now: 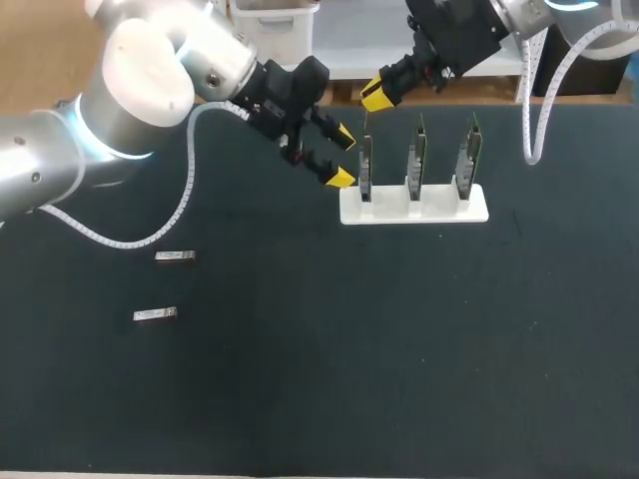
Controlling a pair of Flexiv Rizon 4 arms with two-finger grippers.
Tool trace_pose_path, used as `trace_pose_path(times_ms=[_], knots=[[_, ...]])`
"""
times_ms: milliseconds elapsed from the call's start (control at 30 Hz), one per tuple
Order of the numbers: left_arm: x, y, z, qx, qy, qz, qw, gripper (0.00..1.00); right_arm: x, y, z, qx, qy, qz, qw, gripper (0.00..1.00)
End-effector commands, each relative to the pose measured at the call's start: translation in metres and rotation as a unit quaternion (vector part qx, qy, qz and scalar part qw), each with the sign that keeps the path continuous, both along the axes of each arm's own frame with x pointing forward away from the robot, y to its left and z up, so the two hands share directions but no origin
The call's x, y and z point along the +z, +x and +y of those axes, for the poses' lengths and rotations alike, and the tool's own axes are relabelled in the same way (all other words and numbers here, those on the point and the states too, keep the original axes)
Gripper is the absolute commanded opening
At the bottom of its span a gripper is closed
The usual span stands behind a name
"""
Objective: Pick up the optical module with the left hand, and insert it into the network port with the right hand.
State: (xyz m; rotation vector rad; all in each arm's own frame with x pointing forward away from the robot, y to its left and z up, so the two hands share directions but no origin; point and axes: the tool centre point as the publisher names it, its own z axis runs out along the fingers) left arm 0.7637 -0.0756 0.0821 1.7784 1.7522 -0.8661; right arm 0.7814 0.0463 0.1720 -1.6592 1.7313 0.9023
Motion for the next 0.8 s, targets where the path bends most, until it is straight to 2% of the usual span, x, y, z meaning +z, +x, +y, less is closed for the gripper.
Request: trace_pose_path(times_ms=[33,400,800], knots=[[0.000,0.002,-0.001,-0.002,0.001,0.001,1.000,1.00,-0.001,0.000,0.000,-0.002,-0.002,-0.001,1.000,0.00],[0.000,0.002,-0.001,-0.002,0.001,0.001,1.000,1.00,0.009,-0.001,0.001,0.000,-0.002,-0.024,1.000,0.00],[0.000,0.002,-0.001,-0.002,0.001,0.001,1.000,1.00,0.003,-0.004,0.002,0.005,-0.008,-0.019,1.000,0.00]])
